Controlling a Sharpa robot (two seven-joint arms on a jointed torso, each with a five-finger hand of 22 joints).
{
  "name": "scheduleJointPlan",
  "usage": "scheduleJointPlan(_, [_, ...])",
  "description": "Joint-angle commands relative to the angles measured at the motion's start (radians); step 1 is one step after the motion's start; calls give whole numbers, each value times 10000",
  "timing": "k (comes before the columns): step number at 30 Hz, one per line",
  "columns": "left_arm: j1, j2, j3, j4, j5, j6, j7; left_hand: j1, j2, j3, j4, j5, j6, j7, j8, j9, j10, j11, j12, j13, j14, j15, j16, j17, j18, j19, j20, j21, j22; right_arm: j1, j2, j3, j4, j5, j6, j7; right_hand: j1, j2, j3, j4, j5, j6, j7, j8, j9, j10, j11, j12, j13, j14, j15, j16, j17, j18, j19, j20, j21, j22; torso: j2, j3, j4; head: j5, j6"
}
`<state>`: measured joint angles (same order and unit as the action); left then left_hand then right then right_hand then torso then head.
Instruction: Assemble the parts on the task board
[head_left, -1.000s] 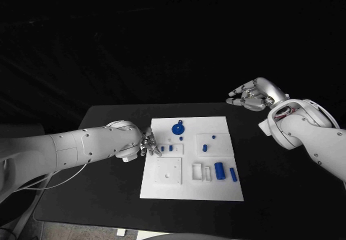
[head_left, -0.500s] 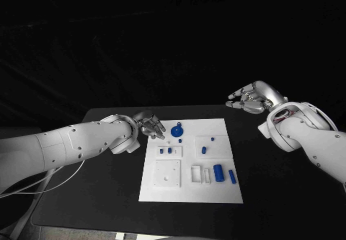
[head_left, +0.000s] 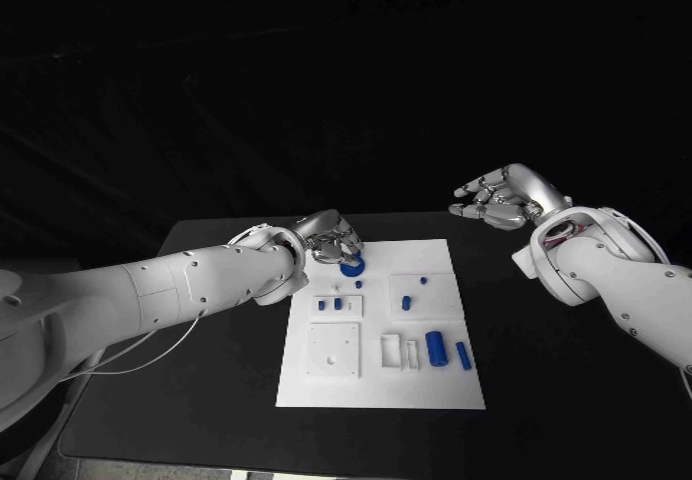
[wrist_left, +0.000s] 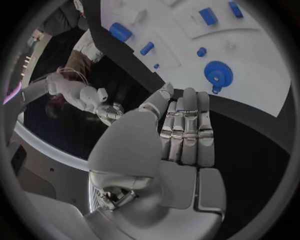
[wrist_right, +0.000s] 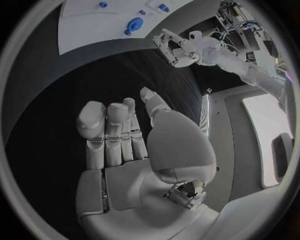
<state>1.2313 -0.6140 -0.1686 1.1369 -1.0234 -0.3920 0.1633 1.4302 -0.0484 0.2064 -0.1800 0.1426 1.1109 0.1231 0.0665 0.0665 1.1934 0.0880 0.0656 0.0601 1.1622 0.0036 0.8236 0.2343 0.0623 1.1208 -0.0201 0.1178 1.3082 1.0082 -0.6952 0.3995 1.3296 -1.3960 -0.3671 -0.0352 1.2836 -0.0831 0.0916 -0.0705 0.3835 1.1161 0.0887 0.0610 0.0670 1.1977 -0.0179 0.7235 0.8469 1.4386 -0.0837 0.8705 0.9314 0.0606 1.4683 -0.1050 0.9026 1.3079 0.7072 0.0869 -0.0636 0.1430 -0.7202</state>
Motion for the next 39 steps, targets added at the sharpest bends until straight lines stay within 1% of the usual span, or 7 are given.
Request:
scheduleJointPlan(1, [5, 312, -86, -407, -1602, -377, 278, -10, -24, 73, -14, -42, -68, -18, -30, -9, -56, 2, -48, -14, 64, -7, 81, 51, 146, 88, 14, 41, 194, -5, 32, 4, 15, 214, -333, 290, -3, 9, 172, -135, 38, -138, 11, 19, -9, 174, -4, -985, -948, -147, 6, -341, -292, 148, 67, 38, -474, 1026, -11, 7, -20, -1, 14])
scheduleJointPlan(9, [-4, 811, -274, -1009, -2611, 266, -87, -181, -225, 51, 22, -77, -203, -137, -34, -15, -346, 78, -51, -16, -376, 136, -450, -153, 58, -230, 178, -466, -62, -4, 74, 4, -52, 873, -644, 580, -213, -174, 1291, -433, -11, -92, 108, 4, -14, 1198, 204, -4671, -4839, -743, 211, -1908, -2101, 435, -787, 235, -6083, -1031, -3, 10, -54, -14, 22])
scheduleJointPlan(14, [-13, 940, -313, -1138, -2932, 670, -352, -209, -205, 140, 36, -19, -70, -83, -17, -7, 67, 16, 19, -1, -634, 283, -1546, -658, -22, -805, 349, -556, -718, -2, 89, 3, -138, 1703, -388, 871, -289, -207, 2184, -570, -150, -175, 328, -1, -16, 713, 767, -6526, -6849, -1715, 861, -5102, -4229, 436, -2010, 813, -8370, -3316, -8, 6, -34, -32, 10])
scheduleJointPlan(18, [-22, 990, -323, -1179, -3012, 794, -551, -258, -259, 181, 16, 26, -74, -84, -34, -15, -47, 62, -59, -14, -505, 321, -2029, -845, -46, -827, 366, -549, -1223, -2, 124, 2, -213, 2128, -163, 1116, -437, -364, 2894, -662, -147, -469, 493, 7, -38, 317, 1078, -6628, -7870, -1727, 1413, -7713, -6348, 631, -3129, 1504, -8433, -6164, -9, 2, -31, -27, 21])
scheduleJointPlan(24, [-35, 1072, -354, -1241, -3217, 1063, -863, -255, -429, 38, 36, -11, -251, 30, -41, -22, -458, 171, -62, -13, -257, 355, -2376, -894, -37, -702, 399, -542, -1828, -1, 198, 1, -299, 2535, -19, 1411, -398, -447, 3113, -749, -92, -885, 659, 27, -43, -454, 1354, -6599, -7876, -2534, 1856, -8070, -8270, 719, -3891, 2075, -8382, -9130, -6, 14, -36, -18, 13])
scheduleJointPlan(29, [-47, 1128, -427, -1280, -3367, 1288, -1072, -122, -488, -237, 200, 14, -393, 56, -34, -15, -673, 245, -68, -15, -274, 429, -2614, -909, -37, -729, 481, -533, -2545, -1, 230, 0, -339, 2741, 47, 1558, -301, -425, 3349, -812, -319, -1050, 700, 10, -52, -550, 1412, -6638, -7890, -2476, 1931, -8078, -8676, 749, -3407, 2092, -8310, -11381, 0, 12, -41, -14, 16])
scheduleJointPlan(39, [-106, 1288, -507, -1464, -3500, 1407, -1148, -3, -364, -161, 191, 135, -267, 30, -32, -16, -553, 187, -66, -17, -164, 339, -2511, -754, -65, -634, 373, -426, -2587, -1, 256, 0, -319, 2706, -12, 1485, -300, -472, 3319, -712, -383, -1099, 705, 9, -53, -542, 1431, -6645, -7892, -2462, 1929, -8085, -8680, 733, -3253, 2078, -8153, -12349, 4, 13, -46, -36, -2])
